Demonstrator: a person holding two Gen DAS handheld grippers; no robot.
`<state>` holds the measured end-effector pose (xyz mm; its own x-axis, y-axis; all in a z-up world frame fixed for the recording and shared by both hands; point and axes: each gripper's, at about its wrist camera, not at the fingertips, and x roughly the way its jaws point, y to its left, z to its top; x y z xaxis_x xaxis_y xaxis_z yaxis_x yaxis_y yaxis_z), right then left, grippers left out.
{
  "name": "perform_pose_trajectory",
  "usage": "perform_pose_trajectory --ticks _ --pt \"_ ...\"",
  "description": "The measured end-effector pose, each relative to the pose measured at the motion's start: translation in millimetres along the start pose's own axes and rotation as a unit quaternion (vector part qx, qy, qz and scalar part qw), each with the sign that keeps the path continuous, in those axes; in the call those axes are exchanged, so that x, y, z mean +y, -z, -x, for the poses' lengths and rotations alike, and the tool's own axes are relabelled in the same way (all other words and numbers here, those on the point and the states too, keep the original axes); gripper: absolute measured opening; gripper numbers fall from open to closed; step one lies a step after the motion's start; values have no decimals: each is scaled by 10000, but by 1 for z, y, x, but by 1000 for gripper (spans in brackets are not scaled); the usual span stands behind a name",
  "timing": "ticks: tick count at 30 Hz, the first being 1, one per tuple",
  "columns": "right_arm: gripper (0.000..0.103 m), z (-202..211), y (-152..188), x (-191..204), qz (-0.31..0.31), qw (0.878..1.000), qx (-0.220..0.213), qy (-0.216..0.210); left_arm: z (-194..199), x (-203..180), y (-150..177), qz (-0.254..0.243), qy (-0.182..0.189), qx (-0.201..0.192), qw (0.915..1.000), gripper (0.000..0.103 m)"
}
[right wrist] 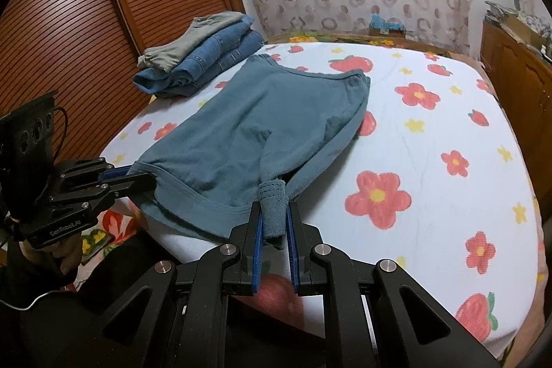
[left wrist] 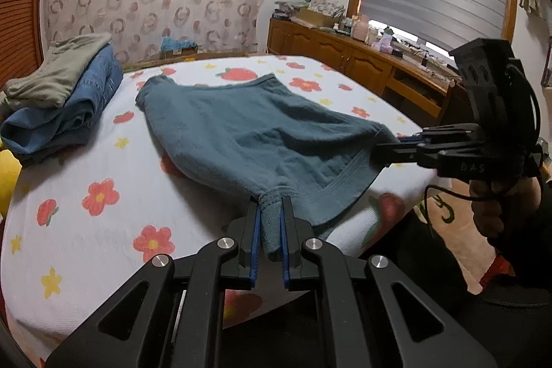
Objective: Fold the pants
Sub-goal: 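Lower the hem with both tools onto the shorts, folding them in half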
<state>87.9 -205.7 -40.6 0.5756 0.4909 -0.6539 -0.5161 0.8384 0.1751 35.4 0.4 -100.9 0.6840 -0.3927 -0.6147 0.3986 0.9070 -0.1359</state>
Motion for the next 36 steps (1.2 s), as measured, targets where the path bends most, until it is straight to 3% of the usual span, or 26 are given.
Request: perform_pose_trajectory --ticks 14,26,36 --pt "13 29 -18 8 219 9987 -457 42 22 5 -31 -2 -16 -484 9988 10" --pt "13 17 -39 0 27 9985 -544 113 13 27 -54 216 -4 -568 9982 10" --pt "13 -5 -69 -11 -35 9978 -624 238 -9 45 -83 187 -204 -609 9978 10"
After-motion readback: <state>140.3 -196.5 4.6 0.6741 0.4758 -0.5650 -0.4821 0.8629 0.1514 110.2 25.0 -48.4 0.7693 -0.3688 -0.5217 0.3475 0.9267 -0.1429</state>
